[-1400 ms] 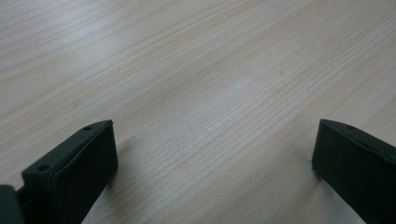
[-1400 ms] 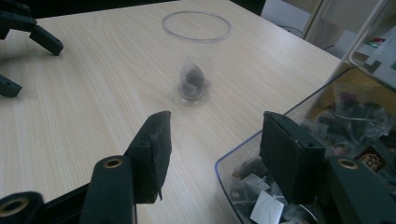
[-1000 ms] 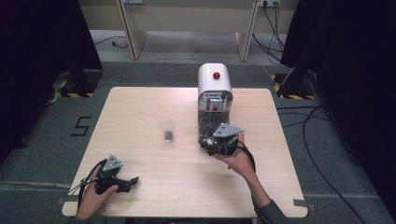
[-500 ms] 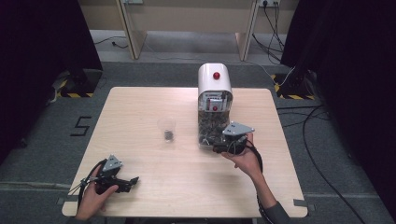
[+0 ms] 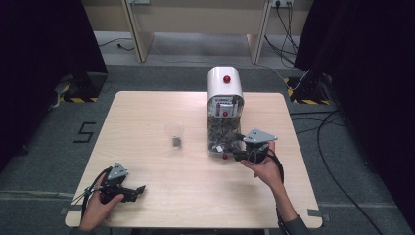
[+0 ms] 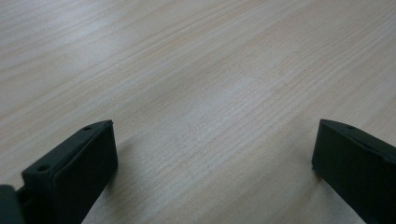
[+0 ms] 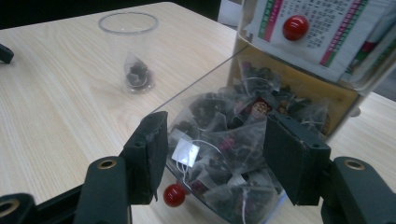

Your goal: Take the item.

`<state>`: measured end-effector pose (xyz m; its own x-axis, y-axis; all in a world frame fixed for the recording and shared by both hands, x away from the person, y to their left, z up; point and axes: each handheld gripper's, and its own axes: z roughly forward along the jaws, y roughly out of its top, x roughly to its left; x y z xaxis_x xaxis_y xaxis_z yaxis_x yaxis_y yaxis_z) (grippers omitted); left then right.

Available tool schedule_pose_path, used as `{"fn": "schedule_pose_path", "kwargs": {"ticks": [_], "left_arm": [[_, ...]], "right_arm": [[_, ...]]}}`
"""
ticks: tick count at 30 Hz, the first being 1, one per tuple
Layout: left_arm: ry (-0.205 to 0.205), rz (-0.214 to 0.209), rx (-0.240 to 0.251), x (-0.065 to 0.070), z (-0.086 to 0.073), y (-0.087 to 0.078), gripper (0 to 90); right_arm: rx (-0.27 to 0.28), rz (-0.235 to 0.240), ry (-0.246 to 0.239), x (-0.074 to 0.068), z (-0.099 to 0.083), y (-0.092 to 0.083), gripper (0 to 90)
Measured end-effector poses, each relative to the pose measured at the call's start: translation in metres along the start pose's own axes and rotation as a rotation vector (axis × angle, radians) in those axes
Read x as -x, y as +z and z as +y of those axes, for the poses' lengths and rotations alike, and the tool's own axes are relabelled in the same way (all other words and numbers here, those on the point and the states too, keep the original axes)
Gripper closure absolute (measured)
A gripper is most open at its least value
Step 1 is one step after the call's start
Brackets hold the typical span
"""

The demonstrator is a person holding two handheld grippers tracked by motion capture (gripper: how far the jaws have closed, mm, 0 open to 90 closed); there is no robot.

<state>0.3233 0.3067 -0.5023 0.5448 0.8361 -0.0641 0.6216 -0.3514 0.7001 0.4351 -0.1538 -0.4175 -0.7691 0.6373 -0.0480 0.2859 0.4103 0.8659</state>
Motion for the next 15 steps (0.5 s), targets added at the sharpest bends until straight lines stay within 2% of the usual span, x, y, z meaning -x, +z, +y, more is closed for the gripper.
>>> {"fn": "schedule_pose_path", "kwargs": {"ticks": [15], "left_arm": [[0.0, 0.0, 0.0, 0.0, 0.0, 0.0, 0.0]], "right_arm": [[0.008, -0.05, 0.041, 0.015, -0.013, -0.021, 38.4]]}}
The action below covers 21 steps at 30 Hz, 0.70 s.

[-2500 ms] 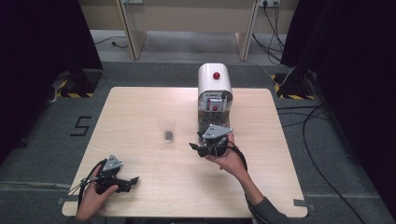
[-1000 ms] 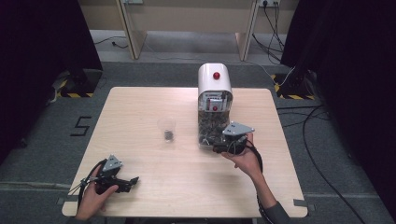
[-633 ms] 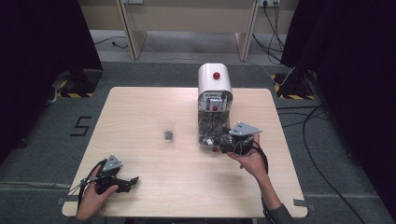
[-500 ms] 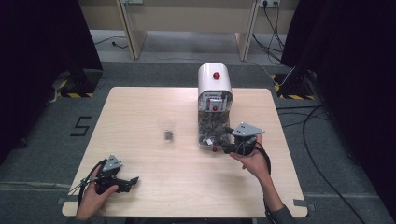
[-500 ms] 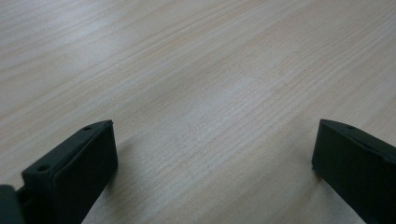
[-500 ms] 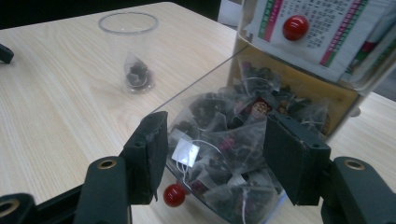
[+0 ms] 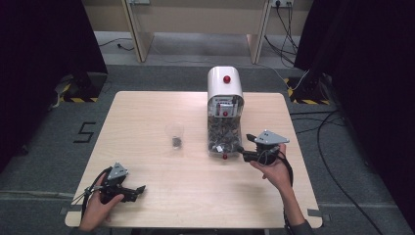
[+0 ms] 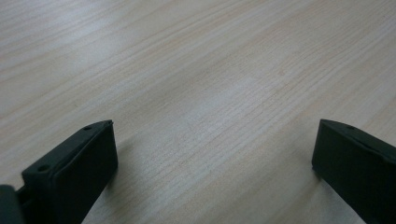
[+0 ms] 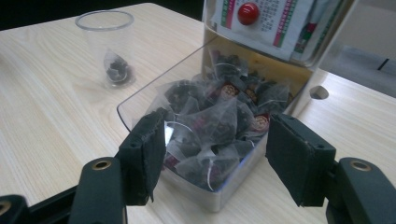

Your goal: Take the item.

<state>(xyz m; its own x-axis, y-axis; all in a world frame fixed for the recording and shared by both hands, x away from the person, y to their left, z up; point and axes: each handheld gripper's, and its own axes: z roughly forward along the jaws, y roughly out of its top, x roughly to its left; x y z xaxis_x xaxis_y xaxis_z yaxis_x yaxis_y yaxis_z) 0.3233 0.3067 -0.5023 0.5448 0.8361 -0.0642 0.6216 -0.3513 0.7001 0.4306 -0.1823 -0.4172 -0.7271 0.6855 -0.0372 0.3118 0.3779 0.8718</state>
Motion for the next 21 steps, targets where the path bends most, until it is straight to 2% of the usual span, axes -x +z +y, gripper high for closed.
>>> {"fn": "schedule_pose_path", "kwargs": {"ticks": [11, 21], "left_arm": [[0.0, 0.0, 0.0, 0.0, 0.0, 0.0, 0.0], [0.0, 0.0, 0.0, 0.0, 0.0, 0.0, 0.0]], "right_arm": [[-0.005, -0.021, 0.017, 0.007, -0.01, -0.008, 37.6], [-0.024, -0.022, 0.019, 0.004, -0.018, -0.013, 37.6]]}}
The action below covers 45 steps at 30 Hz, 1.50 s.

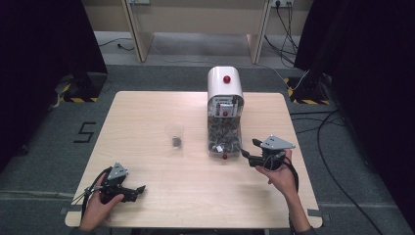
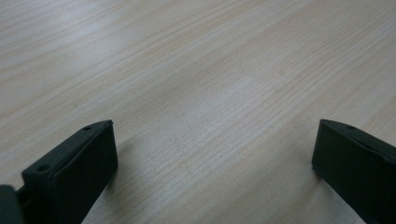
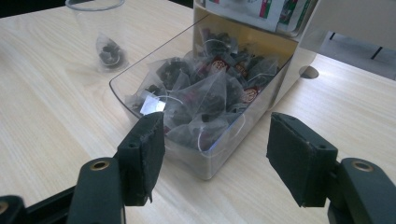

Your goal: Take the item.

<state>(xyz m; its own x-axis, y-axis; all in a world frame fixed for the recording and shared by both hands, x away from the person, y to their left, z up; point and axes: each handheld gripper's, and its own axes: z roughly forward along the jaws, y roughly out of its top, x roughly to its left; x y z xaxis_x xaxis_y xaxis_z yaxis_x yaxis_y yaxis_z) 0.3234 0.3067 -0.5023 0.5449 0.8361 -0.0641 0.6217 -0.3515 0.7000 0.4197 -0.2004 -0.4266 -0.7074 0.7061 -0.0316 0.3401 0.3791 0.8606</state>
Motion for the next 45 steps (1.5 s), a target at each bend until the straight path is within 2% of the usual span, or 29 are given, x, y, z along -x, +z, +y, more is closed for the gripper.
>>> {"fn": "schedule_pose_path", "kwargs": {"ticks": [5, 8, 11, 19, 22, 29, 45], "left_arm": [[0.0, 0.0, 0.0, 0.0, 0.0, 0.0, 0.0], [0.0, 0.0, 0.0, 0.0, 0.0, 0.0, 0.0], [0.0, 0.0, 0.0, 0.0, 0.0, 0.0, 0.0], [0.0, 0.0, 0.0, 0.0, 0.0, 0.0, 0.0], [0.0, 0.0, 0.0, 0.0, 0.0, 0.0, 0.0], [-0.001, 0.001, 0.0, 0.0, 0.0, 0.0, 0.0], [-0.001, 0.001, 0.001, 0.0, 0.0, 0.0, 0.0]], "right_arm": [[-0.007, -0.004, -0.002, 0.001, -0.007, -0.004, 37.6], [-0.012, -0.009, 0.013, 0.004, -0.012, -0.007, 37.6], [-0.012, 0.007, 0.031, 0.005, -0.015, -0.006, 37.6], [-0.03, -0.001, 0.038, 0.005, -0.021, -0.005, 37.2], [-0.07, 0.015, 0.034, 0.004, -0.026, -0.005, 32.4], [-0.146, 0.024, 0.046, 0.0, -0.038, -0.006, 30.8], [-0.2, 0.003, 0.056, -0.008, -0.053, -0.01, 30.8]]}}
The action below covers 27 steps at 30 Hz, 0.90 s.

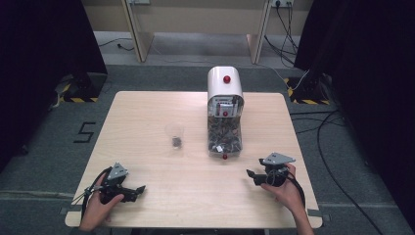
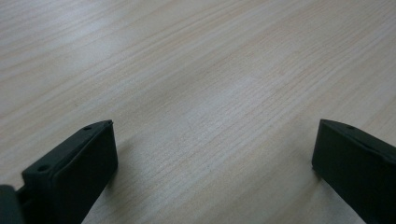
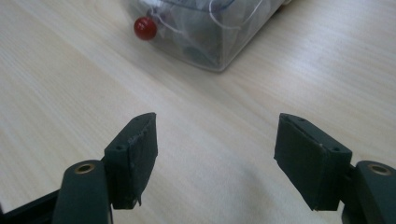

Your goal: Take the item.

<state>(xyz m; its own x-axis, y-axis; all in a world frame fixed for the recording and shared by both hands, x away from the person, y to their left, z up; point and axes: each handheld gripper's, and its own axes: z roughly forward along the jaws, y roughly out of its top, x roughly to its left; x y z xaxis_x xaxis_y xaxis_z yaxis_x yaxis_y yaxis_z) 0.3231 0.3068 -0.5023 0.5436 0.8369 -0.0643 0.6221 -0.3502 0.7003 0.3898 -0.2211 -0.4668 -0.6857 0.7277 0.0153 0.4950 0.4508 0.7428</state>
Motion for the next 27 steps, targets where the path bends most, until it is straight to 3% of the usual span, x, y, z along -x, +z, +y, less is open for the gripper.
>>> {"fn": "schedule_pose_path", "kwargs": {"ticks": [3, 9, 12, 14, 15, 17, 27], "left_arm": [[0.0, 0.001, 0.0, 0.0, 0.0, 0.0, 0.0], [0.0, 0.0, 0.0, 0.0, 0.0, 0.0, 0.0], [0.0, 0.001, 0.0, 0.0, 0.0, 0.0, 0.0], [0.001, 0.001, 0.0, 0.0, 0.0, 0.0, 0.0], [0.0, 0.001, 0.0, 0.0, 0.0, 0.0, 0.0], [0.0, 0.001, 0.0, 0.0, 0.0, 0.0, 0.0], [0.001, 0.001, -0.001, 0.0, 0.0, 0.0, 0.0]], "right_arm": [[-0.012, -0.008, -0.027, -0.004, 0.0, -0.004, 30.8], [-0.019, -0.004, -0.028, -0.006, -0.002, -0.005, 30.8], [-0.056, -0.021, -0.036, -0.007, -0.008, -0.003, 30.9], [-0.113, -0.029, -0.046, -0.009, -0.014, 0.0, 30.6], [-0.121, -0.02, -0.03, -0.01, -0.016, 0.001, 29.0], [-0.109, -0.001, -0.009, -0.01, -0.02, 0.0, 28.5], [-0.078, -0.007, 0.008, -0.017, -0.044, -0.023, 24.9]]}}
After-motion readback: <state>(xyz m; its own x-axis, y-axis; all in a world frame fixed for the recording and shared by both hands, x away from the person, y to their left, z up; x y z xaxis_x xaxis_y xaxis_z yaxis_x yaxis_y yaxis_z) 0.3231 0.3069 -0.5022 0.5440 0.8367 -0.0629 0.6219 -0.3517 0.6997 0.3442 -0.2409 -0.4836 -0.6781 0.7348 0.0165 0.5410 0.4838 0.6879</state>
